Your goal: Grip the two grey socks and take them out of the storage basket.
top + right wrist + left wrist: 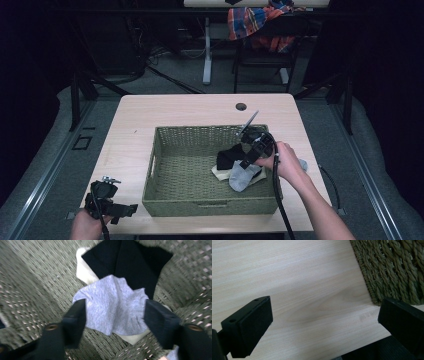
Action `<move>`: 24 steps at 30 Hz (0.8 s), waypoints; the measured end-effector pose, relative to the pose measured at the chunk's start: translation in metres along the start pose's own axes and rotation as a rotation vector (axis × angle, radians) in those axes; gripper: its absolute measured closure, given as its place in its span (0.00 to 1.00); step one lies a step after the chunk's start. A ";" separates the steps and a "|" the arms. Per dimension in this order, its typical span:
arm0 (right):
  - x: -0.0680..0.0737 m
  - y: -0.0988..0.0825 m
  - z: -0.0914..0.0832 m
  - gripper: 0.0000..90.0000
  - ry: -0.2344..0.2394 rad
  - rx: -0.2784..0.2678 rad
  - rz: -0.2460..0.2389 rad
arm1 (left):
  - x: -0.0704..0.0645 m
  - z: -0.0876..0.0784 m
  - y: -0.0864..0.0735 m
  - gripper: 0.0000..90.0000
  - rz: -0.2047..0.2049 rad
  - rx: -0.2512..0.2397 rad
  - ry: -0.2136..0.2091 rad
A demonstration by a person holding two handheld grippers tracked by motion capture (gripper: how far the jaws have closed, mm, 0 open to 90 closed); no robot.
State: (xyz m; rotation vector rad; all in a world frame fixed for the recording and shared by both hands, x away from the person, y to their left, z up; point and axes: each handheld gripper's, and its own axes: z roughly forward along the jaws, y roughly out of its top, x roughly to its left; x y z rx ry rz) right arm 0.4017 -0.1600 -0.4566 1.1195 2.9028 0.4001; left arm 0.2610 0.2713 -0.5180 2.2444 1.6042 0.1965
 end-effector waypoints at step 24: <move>0.007 0.005 0.015 0.96 -0.023 0.079 0.018 | 0.000 0.001 0.001 0.00 0.002 0.003 -0.002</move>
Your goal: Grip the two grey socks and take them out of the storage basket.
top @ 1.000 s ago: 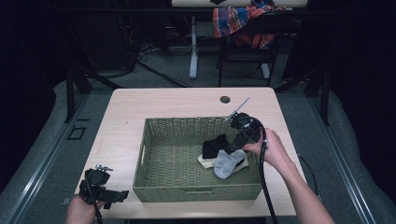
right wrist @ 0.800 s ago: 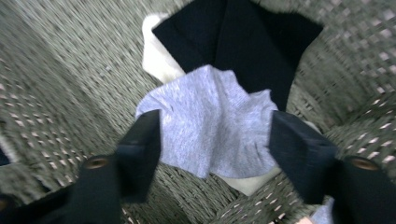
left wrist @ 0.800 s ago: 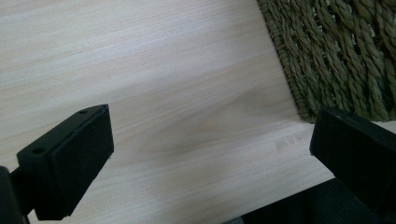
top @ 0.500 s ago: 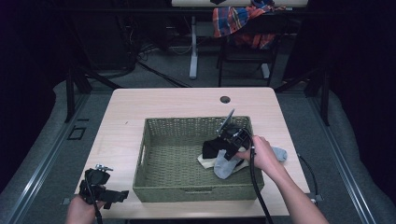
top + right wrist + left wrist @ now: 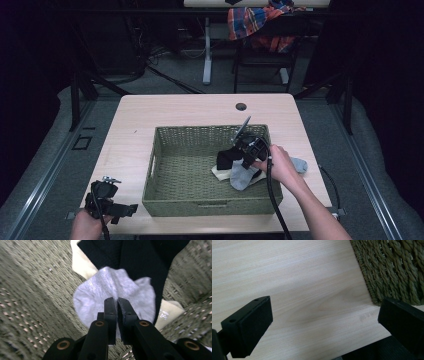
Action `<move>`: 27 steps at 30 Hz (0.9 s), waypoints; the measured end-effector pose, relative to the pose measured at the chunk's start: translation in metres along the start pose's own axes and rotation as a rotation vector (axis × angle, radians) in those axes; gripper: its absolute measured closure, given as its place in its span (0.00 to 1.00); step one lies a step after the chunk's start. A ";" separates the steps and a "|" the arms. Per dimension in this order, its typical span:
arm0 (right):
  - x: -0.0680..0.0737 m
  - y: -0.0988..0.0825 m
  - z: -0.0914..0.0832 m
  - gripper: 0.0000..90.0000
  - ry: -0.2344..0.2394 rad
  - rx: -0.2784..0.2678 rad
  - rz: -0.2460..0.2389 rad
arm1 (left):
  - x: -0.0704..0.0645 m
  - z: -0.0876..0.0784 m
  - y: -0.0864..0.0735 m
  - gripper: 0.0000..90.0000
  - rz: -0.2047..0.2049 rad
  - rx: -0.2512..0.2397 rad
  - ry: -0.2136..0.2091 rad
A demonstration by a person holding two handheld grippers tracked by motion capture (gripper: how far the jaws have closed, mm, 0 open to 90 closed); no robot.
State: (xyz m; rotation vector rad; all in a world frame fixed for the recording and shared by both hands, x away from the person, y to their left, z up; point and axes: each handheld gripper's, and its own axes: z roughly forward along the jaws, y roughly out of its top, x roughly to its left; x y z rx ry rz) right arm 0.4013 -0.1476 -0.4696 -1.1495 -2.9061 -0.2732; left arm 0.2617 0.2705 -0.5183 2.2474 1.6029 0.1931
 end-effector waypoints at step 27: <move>0.000 -0.003 -0.070 0.96 -0.005 -0.198 -0.017 | -0.001 0.000 0.000 0.00 0.000 0.004 0.006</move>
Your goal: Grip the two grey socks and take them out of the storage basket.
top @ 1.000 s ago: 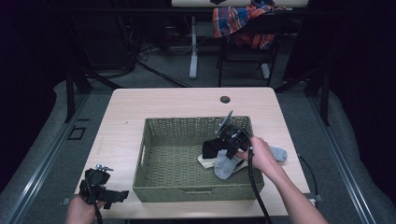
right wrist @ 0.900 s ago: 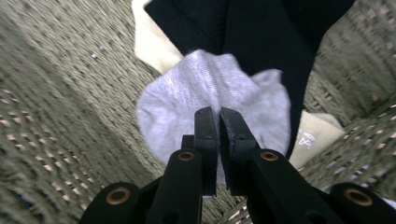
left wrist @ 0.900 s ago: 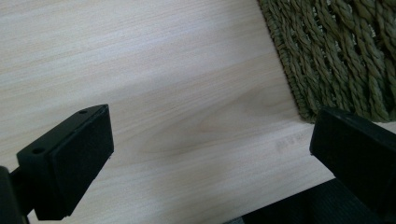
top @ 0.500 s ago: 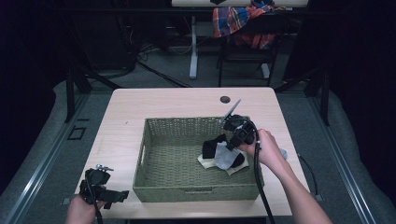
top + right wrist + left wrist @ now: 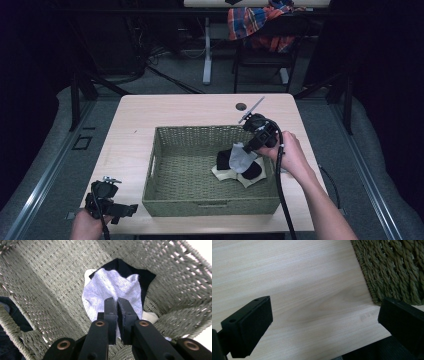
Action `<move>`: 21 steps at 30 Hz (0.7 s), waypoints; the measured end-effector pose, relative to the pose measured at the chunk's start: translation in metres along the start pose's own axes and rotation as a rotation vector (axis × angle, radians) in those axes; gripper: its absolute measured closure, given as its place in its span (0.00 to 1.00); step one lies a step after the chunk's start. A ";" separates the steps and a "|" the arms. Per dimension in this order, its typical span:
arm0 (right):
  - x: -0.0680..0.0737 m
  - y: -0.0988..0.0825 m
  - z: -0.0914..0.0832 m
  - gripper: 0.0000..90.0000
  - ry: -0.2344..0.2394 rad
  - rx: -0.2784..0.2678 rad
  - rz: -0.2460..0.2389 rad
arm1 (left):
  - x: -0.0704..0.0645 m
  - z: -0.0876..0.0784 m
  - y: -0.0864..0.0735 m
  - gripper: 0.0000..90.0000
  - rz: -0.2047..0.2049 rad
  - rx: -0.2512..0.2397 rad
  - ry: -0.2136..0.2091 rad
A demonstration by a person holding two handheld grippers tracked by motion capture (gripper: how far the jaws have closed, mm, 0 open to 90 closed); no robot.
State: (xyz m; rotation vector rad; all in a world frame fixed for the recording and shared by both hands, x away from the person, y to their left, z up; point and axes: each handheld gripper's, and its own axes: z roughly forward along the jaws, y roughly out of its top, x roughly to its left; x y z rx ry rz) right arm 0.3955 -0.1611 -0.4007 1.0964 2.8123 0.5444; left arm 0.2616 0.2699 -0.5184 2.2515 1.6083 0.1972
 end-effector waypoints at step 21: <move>-0.008 -0.002 -0.038 0.96 -0.014 -0.108 0.020 | 0.001 0.001 0.000 0.00 0.001 0.004 -0.001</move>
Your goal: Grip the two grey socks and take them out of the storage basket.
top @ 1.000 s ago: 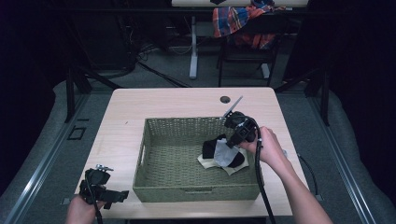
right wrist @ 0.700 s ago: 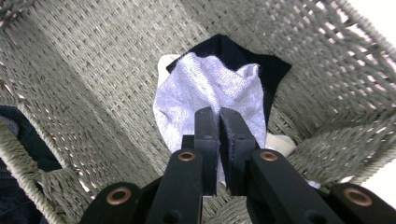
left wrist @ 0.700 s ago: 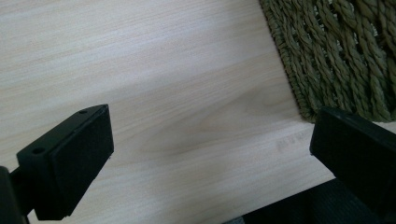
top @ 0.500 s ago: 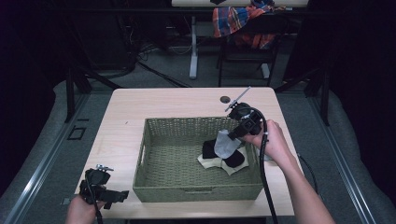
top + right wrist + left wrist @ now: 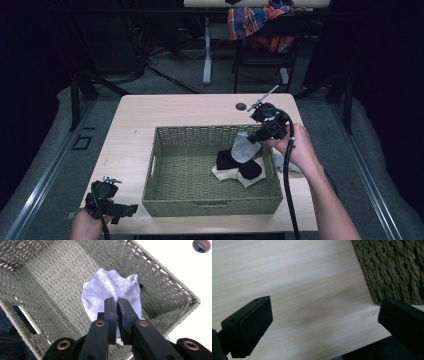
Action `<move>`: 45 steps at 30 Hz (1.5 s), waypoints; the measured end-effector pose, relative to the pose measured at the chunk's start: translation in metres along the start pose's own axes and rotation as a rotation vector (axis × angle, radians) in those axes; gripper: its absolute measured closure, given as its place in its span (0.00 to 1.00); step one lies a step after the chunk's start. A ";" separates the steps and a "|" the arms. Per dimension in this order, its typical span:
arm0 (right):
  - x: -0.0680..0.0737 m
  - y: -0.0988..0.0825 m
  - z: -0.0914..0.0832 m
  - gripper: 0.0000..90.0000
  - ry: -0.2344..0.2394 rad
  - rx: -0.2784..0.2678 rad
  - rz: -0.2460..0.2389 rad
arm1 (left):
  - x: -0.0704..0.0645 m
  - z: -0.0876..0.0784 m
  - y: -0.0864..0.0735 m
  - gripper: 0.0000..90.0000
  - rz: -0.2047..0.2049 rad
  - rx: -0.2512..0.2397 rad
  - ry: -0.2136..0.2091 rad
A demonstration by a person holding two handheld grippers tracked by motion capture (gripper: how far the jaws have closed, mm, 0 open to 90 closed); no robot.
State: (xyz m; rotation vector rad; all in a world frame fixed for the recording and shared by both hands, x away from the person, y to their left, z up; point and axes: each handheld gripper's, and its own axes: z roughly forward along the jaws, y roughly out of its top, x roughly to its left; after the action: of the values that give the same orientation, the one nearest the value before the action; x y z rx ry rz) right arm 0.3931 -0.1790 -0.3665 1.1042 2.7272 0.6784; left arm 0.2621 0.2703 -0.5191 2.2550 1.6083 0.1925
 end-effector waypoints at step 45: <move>-0.093 -0.072 -0.049 0.96 -0.234 -0.039 0.301 | 0.000 -0.001 0.000 0.00 0.000 -0.005 -0.002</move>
State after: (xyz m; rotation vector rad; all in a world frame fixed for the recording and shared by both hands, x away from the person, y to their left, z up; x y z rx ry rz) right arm 0.4014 -0.3061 -0.3600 1.4978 2.3689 0.5905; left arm 0.2617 0.2702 -0.5185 2.2506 1.6053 0.1946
